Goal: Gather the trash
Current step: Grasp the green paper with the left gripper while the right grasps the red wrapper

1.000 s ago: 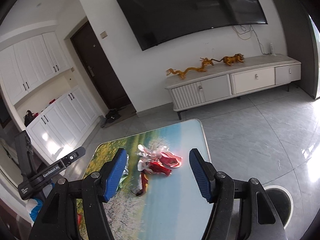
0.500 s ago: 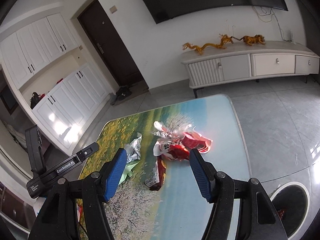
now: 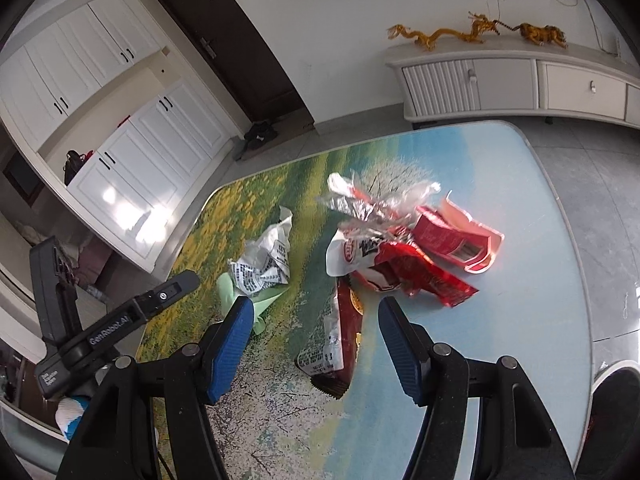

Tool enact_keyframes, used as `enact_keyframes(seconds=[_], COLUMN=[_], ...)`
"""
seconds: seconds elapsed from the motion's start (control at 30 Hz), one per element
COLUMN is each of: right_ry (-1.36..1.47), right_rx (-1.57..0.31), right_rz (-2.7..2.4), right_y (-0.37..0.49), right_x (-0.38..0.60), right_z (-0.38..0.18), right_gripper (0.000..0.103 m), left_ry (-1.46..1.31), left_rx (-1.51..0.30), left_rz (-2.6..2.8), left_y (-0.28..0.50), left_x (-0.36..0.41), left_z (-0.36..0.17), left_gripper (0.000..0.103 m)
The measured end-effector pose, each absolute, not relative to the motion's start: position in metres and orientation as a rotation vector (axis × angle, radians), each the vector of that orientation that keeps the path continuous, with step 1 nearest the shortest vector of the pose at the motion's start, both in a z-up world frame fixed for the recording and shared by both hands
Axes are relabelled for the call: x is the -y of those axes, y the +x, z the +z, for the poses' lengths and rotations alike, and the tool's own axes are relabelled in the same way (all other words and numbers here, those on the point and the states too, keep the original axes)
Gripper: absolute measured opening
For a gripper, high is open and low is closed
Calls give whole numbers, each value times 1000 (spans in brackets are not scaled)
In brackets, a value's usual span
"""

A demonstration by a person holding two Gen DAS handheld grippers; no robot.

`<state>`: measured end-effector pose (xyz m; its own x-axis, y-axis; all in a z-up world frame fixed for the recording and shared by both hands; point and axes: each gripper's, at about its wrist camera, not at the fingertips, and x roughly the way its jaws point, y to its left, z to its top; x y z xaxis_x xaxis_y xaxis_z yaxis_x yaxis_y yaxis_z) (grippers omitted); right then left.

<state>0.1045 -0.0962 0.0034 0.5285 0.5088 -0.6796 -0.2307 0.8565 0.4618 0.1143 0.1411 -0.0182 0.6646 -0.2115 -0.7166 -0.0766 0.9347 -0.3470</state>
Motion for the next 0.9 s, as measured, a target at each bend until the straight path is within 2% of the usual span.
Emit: enact_keyframes(seconds=[0.27,0.43,0.6,0.67,0.7,0.77,0.9], right_ry=[317,306,304,309,310,310,302], right_rx=[-973,-1000,-1005,-1001,-999,-990,-965], right_rz=[452,470,504,514,516,520,524], right_y=[119,122,117,113,112,108,94], right_x=[89,86,88,91,92,95,103], right_z=[-30,-43,-49,-49,-49,-45,-36], right_gripper=[62,49,28,24,22,20,19], left_ry=[-346,-313,-305,-307,-312,-333,-365], left_rx=[-882,-920,-912,-907,-907,-918,-910], left_rz=[-99,-105,-129,-144,-152,-170,-193], left_y=[129,133,127,122,120,117,105], left_x=[-126,-112,-106,-105,-105,-104,-107], left_z=[-37,-54,-59,-61,-63,-67,-67], left_gripper=[62,62,62,60,59,47,36])
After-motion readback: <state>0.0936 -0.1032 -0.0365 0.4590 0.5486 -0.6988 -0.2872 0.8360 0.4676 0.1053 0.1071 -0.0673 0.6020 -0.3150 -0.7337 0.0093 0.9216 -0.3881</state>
